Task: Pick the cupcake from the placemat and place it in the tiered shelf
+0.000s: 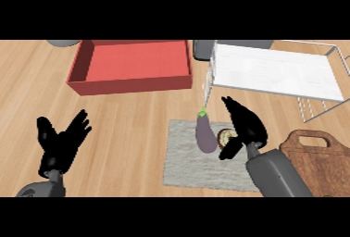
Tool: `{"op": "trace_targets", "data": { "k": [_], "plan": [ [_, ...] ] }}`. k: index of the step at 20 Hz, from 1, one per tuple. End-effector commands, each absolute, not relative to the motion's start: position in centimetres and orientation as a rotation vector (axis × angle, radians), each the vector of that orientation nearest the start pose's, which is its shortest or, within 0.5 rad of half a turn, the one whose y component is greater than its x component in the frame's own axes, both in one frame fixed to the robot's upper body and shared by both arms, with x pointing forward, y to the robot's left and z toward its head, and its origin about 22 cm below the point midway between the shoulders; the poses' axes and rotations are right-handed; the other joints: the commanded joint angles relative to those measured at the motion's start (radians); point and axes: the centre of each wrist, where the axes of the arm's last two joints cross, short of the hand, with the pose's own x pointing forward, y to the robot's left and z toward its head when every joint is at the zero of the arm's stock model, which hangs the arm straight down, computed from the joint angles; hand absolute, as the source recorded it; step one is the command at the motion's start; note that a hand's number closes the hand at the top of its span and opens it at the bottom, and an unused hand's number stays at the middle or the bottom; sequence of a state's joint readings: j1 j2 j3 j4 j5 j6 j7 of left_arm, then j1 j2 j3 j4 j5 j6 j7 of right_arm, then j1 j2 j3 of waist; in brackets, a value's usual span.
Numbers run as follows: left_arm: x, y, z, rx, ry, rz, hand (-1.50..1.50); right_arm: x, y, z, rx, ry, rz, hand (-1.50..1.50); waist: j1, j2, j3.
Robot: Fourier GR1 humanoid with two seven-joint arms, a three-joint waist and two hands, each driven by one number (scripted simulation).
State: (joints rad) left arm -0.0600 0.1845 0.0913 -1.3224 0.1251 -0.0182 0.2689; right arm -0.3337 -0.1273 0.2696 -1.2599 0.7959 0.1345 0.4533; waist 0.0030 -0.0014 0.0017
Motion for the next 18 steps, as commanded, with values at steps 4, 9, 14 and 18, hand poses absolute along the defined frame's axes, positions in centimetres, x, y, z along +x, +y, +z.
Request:
{"op": "trace_targets", "data": {
  "k": [4, 9, 14, 18],
  "plan": [
    [24.4, 26.8, -3.9, 0.068, -1.122, 0.045, 0.00, 31.1, -16.3, -1.9, -0.544, -0.937, 1.271, 1.50, 0.015, 0.006, -0.002],
    [24.9, 30.1, -3.0, 0.099, -1.116, 0.057, 0.00, 29.5, -17.1, -2.9, -0.492, -1.066, 1.237, 1.50, -0.001, 0.002, -0.002],
    [25.1, 30.9, -1.9, 0.094, -1.098, 0.053, 0.00, 28.9, -15.0, -0.5, -0.489, -1.121, 1.182, 1.50, -0.003, 0.000, -0.002],
    [24.8, 28.2, -2.3, 0.093, -1.106, 0.055, 0.00, 27.0, -11.7, -1.3, -0.484, -1.050, 1.054, 1.50, 0.000, 0.000, -0.001]
  ]
}}
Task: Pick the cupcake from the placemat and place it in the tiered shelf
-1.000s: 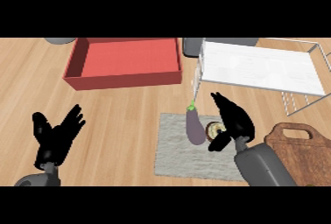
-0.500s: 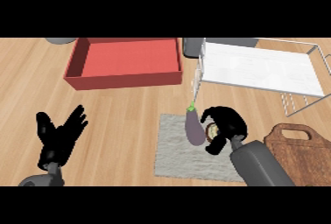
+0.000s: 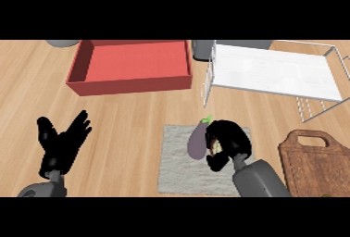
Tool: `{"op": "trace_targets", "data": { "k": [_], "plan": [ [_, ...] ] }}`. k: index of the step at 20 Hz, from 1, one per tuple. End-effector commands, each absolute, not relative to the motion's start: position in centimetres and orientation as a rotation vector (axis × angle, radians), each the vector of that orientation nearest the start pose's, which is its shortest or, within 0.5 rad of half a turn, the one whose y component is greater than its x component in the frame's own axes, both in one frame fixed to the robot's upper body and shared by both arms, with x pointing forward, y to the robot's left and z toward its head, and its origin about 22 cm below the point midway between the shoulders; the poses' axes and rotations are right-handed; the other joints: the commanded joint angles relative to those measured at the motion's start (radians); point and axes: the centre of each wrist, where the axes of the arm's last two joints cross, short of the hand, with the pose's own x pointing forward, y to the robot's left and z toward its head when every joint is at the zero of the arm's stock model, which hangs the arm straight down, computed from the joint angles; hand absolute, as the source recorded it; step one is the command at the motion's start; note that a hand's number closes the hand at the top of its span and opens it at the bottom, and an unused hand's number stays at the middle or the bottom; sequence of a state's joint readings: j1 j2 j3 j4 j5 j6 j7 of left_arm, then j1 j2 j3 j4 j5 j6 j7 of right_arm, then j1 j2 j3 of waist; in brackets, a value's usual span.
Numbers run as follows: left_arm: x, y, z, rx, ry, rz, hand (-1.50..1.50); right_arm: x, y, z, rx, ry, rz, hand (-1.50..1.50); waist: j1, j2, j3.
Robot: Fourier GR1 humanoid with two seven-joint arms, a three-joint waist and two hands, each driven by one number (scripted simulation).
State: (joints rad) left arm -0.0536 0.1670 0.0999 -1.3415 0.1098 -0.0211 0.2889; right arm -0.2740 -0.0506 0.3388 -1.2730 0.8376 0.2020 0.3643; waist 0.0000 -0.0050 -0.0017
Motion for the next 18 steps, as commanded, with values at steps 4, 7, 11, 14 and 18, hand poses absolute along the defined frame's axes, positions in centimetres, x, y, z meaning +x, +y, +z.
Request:
{"op": "trace_targets", "data": {
  "k": [4, 7, 11, 14, 18],
  "plan": [
    [24.5, 28.9, -3.2, 0.098, -1.111, 0.063, 0.00, 26.4, -10.6, 3.7, -0.546, -1.146, 1.009, 1.50, -0.002, 0.002, 0.002],
    [24.0, 29.5, -4.2, 0.089, -1.102, 0.076, 0.00, 25.7, -10.7, 7.7, -0.542, -1.302, 0.869, 1.50, -0.012, -0.001, 0.001],
    [24.7, 30.7, -2.7, 0.124, -1.098, 0.058, 0.00, 22.4, -9.0, 12.0, -0.628, -1.477, 0.781, 1.50, -0.016, -0.006, 0.001],
    [25.0, 30.0, -1.9, 0.103, -1.115, 0.074, 0.00, 21.9, -11.3, 17.0, -0.773, -1.533, 0.708, 1.50, -0.019, -0.008, 0.001],
    [24.1, 28.6, -3.2, 0.098, -1.097, 0.053, 0.00, 19.6, -10.4, 21.1, -0.860, -1.542, 0.608, 1.50, -0.004, -0.001, 0.001]
  ]
}}
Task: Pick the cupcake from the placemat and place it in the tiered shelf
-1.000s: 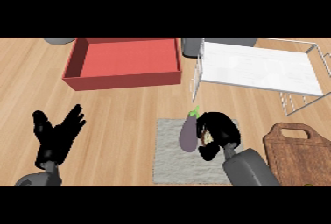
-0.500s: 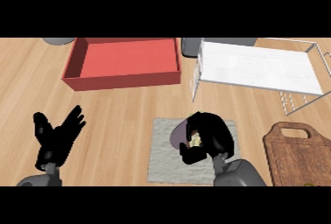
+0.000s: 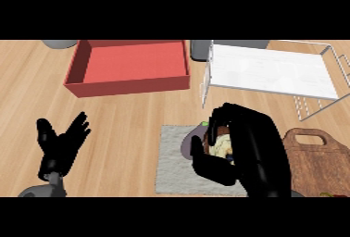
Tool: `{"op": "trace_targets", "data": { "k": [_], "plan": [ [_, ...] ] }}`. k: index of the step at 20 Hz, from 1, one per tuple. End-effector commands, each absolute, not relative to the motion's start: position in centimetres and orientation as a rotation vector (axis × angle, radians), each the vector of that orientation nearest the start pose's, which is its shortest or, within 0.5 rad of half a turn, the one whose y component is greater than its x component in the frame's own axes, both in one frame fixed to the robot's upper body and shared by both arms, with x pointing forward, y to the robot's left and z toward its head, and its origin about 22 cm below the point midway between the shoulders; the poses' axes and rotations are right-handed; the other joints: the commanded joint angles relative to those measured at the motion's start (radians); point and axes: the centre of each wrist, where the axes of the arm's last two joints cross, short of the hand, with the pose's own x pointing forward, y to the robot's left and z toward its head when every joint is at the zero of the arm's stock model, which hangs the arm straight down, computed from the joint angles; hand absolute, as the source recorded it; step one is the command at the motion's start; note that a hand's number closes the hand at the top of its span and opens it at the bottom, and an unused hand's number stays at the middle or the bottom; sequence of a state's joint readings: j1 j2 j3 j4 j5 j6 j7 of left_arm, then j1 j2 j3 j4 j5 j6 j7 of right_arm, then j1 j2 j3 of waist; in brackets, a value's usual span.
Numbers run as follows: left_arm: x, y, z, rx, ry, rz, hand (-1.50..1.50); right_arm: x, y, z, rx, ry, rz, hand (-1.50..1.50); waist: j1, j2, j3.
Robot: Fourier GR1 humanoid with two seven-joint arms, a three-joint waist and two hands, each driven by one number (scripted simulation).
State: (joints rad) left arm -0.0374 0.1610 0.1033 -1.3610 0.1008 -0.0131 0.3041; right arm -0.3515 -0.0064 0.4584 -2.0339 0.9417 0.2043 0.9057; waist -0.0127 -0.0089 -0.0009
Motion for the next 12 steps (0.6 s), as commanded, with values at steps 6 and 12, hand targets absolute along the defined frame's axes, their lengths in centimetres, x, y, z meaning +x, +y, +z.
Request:
{"op": "trace_targets", "data": {
  "k": [6, 12],
  "plan": [
    [25.5, 29.3, -2.9, 0.098, -1.104, 0.060, 0.00, 20.1, -13.0, 27.6, -0.949, -1.562, 0.513, 1.50, 0.006, 0.005, -0.001],
    [25.3, 28.5, -3.0, 0.089, -1.110, 0.052, 0.00, 23.8, -14.8, 32.0, -0.958, -1.549, 0.439, 1.50, 0.010, 0.006, 0.000]
  ]
}}
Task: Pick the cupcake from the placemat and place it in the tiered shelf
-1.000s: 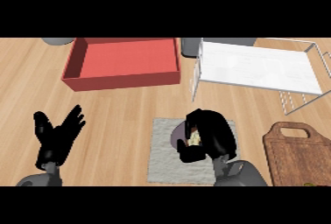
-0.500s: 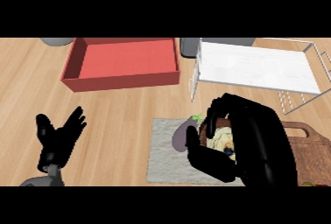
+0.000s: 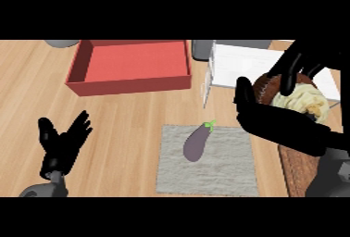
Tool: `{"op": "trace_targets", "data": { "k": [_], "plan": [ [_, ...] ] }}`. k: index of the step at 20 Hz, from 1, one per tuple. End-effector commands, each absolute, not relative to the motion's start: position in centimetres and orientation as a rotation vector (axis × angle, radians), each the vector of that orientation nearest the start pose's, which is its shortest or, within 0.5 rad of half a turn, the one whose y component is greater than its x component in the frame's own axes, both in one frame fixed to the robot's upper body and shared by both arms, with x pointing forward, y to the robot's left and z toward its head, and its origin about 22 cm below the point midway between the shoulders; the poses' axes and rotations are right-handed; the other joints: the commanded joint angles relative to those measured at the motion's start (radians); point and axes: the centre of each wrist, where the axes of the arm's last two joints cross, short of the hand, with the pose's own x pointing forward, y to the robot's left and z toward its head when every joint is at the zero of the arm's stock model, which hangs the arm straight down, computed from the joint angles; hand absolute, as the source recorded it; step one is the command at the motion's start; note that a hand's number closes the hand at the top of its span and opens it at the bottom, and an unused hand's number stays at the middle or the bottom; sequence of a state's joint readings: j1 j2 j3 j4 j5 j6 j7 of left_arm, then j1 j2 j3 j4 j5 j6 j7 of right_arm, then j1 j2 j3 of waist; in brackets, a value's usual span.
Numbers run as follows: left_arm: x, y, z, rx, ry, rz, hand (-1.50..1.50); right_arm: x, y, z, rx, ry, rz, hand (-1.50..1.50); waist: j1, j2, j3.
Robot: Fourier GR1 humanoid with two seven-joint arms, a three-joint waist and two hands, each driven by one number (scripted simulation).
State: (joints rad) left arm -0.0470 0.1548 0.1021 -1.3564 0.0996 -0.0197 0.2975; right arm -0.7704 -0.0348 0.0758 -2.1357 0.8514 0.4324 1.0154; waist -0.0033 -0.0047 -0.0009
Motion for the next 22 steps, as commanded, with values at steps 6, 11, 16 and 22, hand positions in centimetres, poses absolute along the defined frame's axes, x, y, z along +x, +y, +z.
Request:
{"op": "trace_targets", "data": {
  "k": [6, 11, 16, 22],
  "plan": [
    [24.9, 29.3, -2.3, 0.094, -1.122, 0.047, 0.00, 27.8, -18.7, 36.4, -0.964, -1.565, 0.327, 1.50, 0.009, 0.003, 0.000],
    [24.6, 31.4, -2.2, 0.109, -1.119, 0.033, 0.00, 29.9, -23.0, 37.7, -0.980, -1.534, 0.384, 1.50, 0.006, 0.004, 0.000],
    [24.1, 29.0, -4.2, 0.066, -1.110, 0.034, 0.00, 34.0, -23.8, 38.0, -0.964, -1.497, 0.465, 1.50, 0.014, 0.007, 0.000],
    [24.7, 28.5, -3.0, 0.083, -1.100, 0.043, 0.00, 36.5, -25.9, 34.5, -0.997, -1.479, 0.546, 1.50, 0.015, 0.007, 0.001]
  ]
}}
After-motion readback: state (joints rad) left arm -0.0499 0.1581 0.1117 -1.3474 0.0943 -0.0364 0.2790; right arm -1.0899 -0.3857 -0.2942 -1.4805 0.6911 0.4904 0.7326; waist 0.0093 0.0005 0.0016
